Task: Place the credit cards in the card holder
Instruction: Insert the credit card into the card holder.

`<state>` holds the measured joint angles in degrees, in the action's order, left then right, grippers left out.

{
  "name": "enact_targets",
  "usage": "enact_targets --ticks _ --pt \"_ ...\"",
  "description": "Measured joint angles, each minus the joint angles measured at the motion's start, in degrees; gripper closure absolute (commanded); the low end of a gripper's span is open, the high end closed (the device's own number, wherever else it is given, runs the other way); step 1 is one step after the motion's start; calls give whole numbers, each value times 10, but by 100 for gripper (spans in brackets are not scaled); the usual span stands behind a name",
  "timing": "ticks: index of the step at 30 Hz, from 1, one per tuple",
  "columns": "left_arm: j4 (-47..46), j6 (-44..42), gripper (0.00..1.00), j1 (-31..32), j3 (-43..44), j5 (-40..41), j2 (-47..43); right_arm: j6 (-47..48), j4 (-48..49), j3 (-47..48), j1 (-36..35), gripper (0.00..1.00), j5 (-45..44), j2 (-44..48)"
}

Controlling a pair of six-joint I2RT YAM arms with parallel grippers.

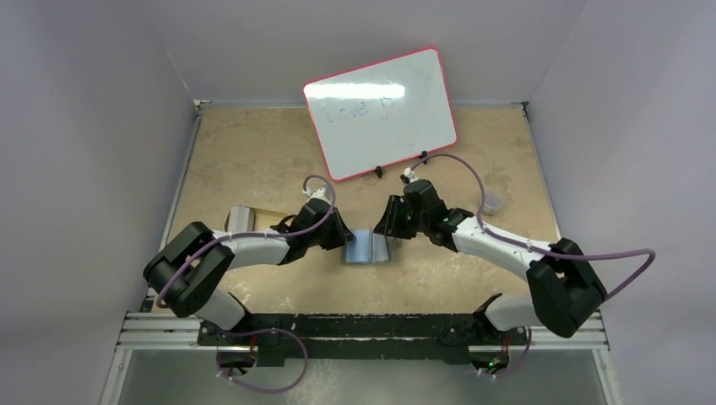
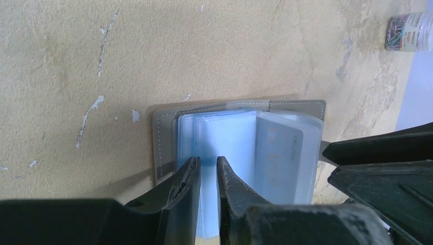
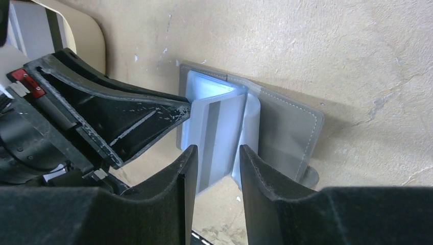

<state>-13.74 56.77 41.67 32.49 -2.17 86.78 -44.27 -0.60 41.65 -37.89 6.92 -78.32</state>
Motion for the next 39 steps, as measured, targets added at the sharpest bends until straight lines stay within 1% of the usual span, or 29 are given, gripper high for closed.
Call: enact_targets --ticks 8,12,17,23,30,39 --pt "7 -4 83 0 3 1 0 -1 -17 24 -8 63 0 23" --pt "10 -4 83 0 6 1 2 -3 -16 39 -21 62 1 20" --pt "15 -4 75 0 12 1 2 -2 -20 46 -27 61 -3 6" --pt "38 -9 69 2 30 0 2 0 -39 46 -27 60 -4 -5" --pt "69 -15 67 17 59 1 -1 4 -42 46 -27 60 -14 3" --pt "88 -18 67 43 82 4 -1 4 -59 46 -27 60 -16 46"
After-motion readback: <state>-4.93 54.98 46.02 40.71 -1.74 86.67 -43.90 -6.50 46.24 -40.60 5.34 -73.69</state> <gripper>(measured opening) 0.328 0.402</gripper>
